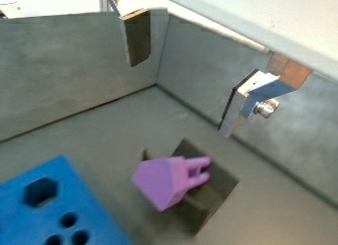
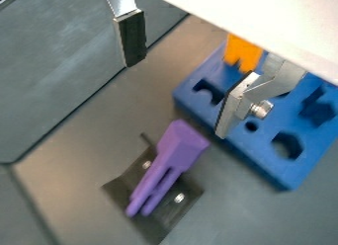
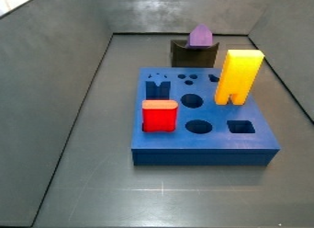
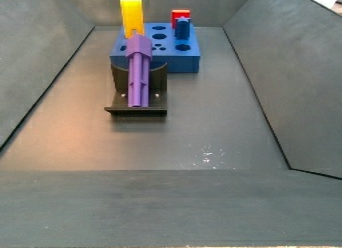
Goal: Pick up the 3 prong object. Move up. Place the 3 prong object on the fixture. Regrasp the 3 prong object. Move to above the board. Insert the 3 prong object.
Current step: Regrasp the 3 prong object.
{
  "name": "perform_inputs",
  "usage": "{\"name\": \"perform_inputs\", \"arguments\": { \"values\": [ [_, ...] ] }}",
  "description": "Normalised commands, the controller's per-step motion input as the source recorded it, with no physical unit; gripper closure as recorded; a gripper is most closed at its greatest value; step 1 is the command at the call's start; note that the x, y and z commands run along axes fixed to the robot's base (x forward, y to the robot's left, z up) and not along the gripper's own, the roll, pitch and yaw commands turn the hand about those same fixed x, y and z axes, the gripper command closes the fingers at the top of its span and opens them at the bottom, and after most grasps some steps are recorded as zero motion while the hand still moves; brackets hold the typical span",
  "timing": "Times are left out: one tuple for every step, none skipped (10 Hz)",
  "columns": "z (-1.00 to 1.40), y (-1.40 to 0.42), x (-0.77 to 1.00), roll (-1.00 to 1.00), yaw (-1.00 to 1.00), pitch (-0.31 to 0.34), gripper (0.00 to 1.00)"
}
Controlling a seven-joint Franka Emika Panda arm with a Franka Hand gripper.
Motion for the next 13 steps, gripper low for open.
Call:
{"name": "perform_inputs", "arguments": {
  "values": [
    [0.0, -0.02, 0.05, 1.0, 0.03, 0.056, 0.0],
    [-0.01, -0.03, 0.06, 1.0, 0.04, 0.074, 0.0],
    [-0.01, -0.03, 0.08, 1.0, 0.04, 0.091, 0.0],
    [0.0, -0.04, 0.1, 1.0, 0.06, 0.118, 0.0],
    [0.0, -0.04, 0.1, 1.0, 0.07, 0.143, 0.0],
    [-0.01, -0.05, 0.11, 1.0, 0.09, 0.18, 0.0],
    [-0.01, -0.05, 0.11, 1.0, 0.12, 0.209, 0.0],
    [-0.01, -0.05, 0.11, 0.95, 0.17, 0.236, 0.0],
    [-0.01, -0.05, 0.11, 0.83, 0.19, 0.227, 0.0],
    [-0.01, -0.06, 0.12, 0.53, 0.22, 0.183, 0.0],
    [-0.01, -0.06, 0.12, 0.4, 0.24, 0.164, 0.0],
    [0.0, -0.04, 0.11, 0.24, 0.24, 0.119, 0.0],
    [0.0, -0.04, 0.1, 0.19, 0.25, 0.078, 0.0]
  ]
}}
